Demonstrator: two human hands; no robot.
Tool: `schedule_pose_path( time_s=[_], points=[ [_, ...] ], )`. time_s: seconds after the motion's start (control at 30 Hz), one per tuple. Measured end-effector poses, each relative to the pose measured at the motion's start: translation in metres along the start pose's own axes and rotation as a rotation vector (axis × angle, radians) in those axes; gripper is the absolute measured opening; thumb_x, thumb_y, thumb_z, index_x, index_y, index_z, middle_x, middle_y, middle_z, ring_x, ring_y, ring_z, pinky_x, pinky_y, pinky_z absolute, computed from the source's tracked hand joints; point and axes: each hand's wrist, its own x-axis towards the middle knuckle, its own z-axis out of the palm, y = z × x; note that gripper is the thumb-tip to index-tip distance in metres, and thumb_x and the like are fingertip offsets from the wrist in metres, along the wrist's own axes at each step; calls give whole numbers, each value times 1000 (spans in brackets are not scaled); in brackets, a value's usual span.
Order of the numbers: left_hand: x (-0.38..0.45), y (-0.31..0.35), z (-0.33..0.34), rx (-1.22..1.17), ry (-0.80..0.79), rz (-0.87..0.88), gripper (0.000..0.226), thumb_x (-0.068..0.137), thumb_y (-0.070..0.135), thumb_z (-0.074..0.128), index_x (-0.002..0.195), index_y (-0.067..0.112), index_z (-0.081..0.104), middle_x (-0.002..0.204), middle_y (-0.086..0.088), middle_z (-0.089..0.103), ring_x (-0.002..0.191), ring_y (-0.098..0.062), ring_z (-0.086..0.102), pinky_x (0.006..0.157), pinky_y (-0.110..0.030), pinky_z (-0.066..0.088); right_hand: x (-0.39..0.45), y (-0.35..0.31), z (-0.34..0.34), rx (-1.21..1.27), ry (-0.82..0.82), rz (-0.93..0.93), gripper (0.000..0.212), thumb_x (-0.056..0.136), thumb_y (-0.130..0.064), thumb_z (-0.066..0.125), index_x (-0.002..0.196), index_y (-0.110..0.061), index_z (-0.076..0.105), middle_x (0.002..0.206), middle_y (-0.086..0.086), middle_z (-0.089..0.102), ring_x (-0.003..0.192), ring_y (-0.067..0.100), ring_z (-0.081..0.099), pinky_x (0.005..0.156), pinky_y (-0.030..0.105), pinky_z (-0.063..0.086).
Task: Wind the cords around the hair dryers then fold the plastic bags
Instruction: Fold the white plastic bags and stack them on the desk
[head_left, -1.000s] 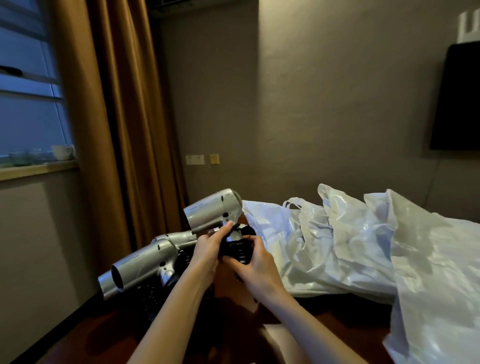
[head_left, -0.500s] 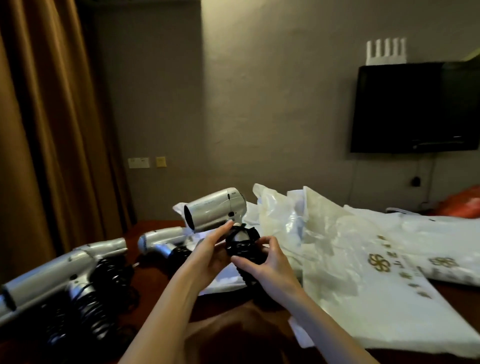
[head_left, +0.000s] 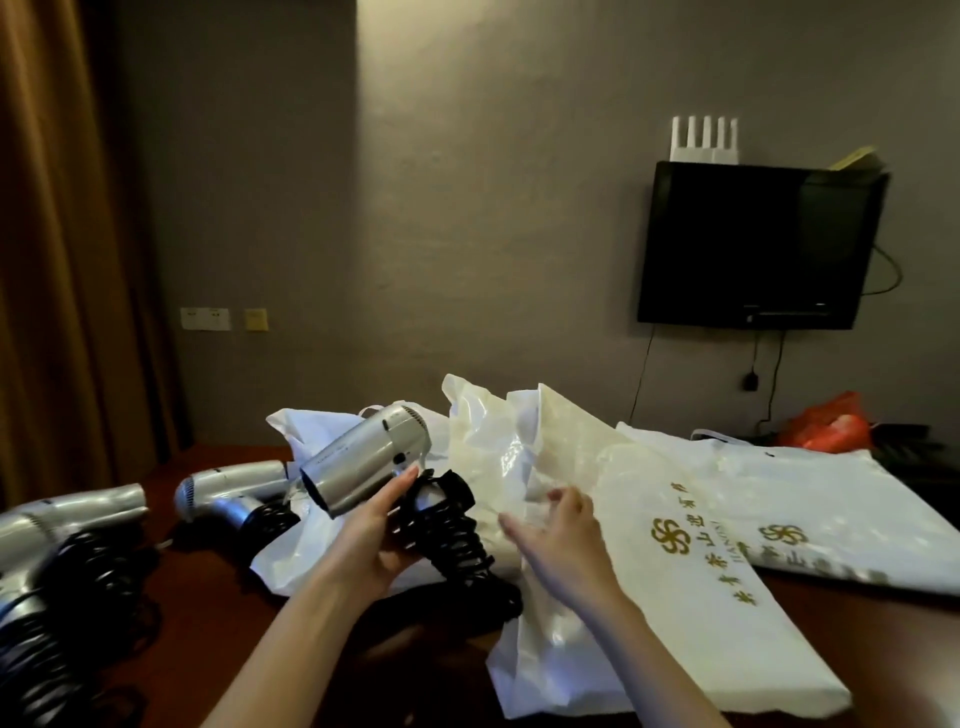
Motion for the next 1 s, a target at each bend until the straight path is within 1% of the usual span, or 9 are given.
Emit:
schedule_pose_path(
  time_s=[0.07, 0.17, 0.33, 0.43, 0.6, 0.7, 0.83, 0.93, 1.0],
  points=[
    [-5, 4, -6, 40, 6, 8, 21, 88, 26, 63, 101, 10, 66, 89, -10, 68, 83, -25, 65, 67, -37, 55, 0, 21, 25, -317, -141, 10, 83, 78, -68, 55, 133, -11, 33, 133, 5, 35, 130, 28, 35, 102, 42, 38],
    [-13, 10, -10, 92, 14, -16, 22, 90, 25, 63, 103, 7, 65, 93, -14, 68, 88, -29, 64, 76, -40, 52, -3, 34, 34, -444, -197, -57, 66, 86, -50, 52, 137, -14, 32, 145, 6, 31, 138, 29, 25, 106, 48, 32],
    [-19, 4, -3, 168, -26, -17, 15, 93, 23, 61, 96, 9, 66, 81, -10, 69, 84, -28, 64, 77, -44, 52, -14, 61, -19, -228, -503, -176, 54, 95, -37, 53, 144, -31, 32, 155, -5, 23, 147, 15, 13, 117, 42, 11],
    [-21, -8, 13, 193, -58, -40, 16, 96, 22, 59, 96, 8, 67, 84, -10, 70, 85, -28, 65, 74, -40, 52, -28, 73, -58, 80, -654, -99, 33, 100, -36, 44, 133, -37, 42, 144, -11, 41, 132, 5, 38, 108, 18, 28],
    [-22, -28, 42, 80, -87, -181, 18, 90, 18, 53, 92, 2, 60, 77, -11, 58, 72, -27, 57, 66, -36, 47, -24, 96, -89, 305, -307, 141, 33, 101, -33, 40, 105, -14, 67, 109, 6, 68, 101, 17, 64, 73, 12, 49],
    [-32, -33, 62, -37, -198, -252, 34, 69, 17, 51, 95, -2, 58, 77, -18, 55, 71, -31, 54, 69, -38, 44, -18, 106, -101, 315, -288, 220, 37, 100, -37, 43, 101, -9, 67, 105, 9, 69, 95, 17, 65, 74, 17, 52],
    [-43, -51, 96, -115, -273, -270, 13, 79, 14, 54, 81, 3, 61, 63, -12, 62, 62, -25, 59, 63, -33, 47, -21, 100, -110, 260, -330, 99, 45, 98, -40, 46, 95, 0, 67, 92, 11, 69, 82, 20, 66, 74, 27, 50],
    [-32, -80, 112, -53, -238, -264, 22, 97, 10, 48, 81, 1, 61, 56, -8, 65, 48, -17, 64, 45, -21, 50, -23, 82, -123, 202, -261, -80, 37, 100, -32, 40, 72, -9, 48, 66, 2, 44, 62, 12, 42, 60, 24, 32],
    [-22, -100, 116, -10, -190, -253, 23, 100, 8, 47, 90, -6, 63, 67, -14, 70, 56, -21, 69, 51, -26, 56, -21, 75, -135, 146, -210, -150, 36, 100, -29, 41, 67, -15, 41, 59, -13, 38, 56, 5, 34, 58, 26, 27]
  ],
)
